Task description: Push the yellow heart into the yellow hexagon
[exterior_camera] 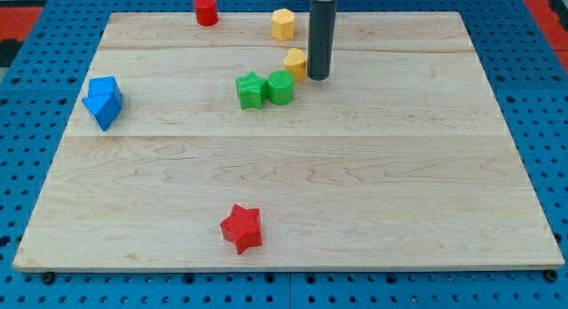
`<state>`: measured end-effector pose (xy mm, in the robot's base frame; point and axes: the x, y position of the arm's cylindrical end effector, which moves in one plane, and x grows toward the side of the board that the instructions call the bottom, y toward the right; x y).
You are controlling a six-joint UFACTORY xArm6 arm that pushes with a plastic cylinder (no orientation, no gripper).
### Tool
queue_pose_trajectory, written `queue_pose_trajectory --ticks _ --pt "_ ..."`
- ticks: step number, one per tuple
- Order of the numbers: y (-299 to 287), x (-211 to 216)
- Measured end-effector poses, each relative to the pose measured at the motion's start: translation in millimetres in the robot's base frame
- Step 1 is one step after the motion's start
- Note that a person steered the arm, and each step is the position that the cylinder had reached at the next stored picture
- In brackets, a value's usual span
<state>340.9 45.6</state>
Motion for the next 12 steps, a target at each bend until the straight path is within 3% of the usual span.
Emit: queue_pose_trajectory --ticks 2,4,7,8,9,12 --pt "-56.0 -21.6" --pt "-53.8 -35.7" --pt "-47.4 -93.8" --pt "-57.7 -95.0" --pt "-46.0 -60.6" --pt "-271.0 -76.4"
